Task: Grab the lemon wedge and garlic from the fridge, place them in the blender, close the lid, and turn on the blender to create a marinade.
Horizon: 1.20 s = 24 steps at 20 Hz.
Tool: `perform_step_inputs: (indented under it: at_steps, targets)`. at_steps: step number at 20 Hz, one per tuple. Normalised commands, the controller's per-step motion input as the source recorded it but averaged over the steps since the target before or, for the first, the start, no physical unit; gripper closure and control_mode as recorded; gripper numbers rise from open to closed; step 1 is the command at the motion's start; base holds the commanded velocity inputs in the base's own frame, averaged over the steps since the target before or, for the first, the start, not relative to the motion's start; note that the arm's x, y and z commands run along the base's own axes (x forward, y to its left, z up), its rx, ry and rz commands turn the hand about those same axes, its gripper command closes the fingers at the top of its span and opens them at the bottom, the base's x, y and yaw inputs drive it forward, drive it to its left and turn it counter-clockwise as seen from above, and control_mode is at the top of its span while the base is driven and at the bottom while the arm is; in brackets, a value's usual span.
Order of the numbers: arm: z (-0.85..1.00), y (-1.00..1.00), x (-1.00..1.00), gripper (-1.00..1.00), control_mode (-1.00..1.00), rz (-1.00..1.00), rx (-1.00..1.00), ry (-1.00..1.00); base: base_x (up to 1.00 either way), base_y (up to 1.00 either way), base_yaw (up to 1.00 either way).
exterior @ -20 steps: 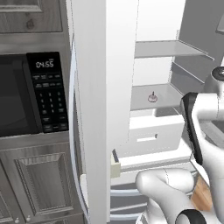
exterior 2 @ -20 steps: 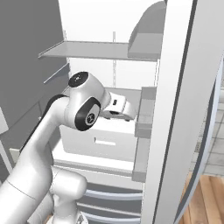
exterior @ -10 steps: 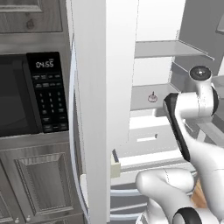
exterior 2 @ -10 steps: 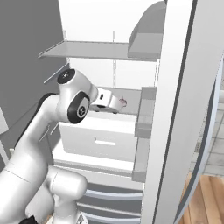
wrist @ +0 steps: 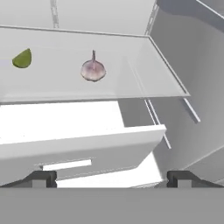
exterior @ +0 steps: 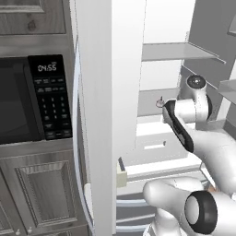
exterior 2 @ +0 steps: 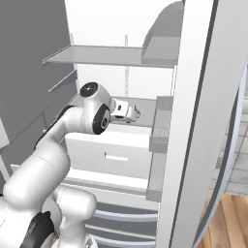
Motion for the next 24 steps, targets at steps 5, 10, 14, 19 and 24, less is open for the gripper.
perform_step_inputs:
  at_steps: [5,10,14,19,24]
  targets:
    - [-0.09,0.05,0.81,-1.0,-1.0,0.06,0.05,0.01,0.0,0.0,0.0]
    - [-0.14,0.08,0.8,-1.0,-1.0,0.0,0.02,0.08,0.0,0.0,0.0]
    - [-0.27,0.09,0.74,-1.0,-1.0,0.0,0.0,0.06,0.0,0.0,0.0]
    - [-0.27,0.0,0.58,-1.0,-1.0,0.0,0.06,0.0,0.0,0.0,0.0]
    - [-0.27,-0.13,0.39,-1.0,-1.0,0.0,0.08,0.0,0.0,0.0,0.0]
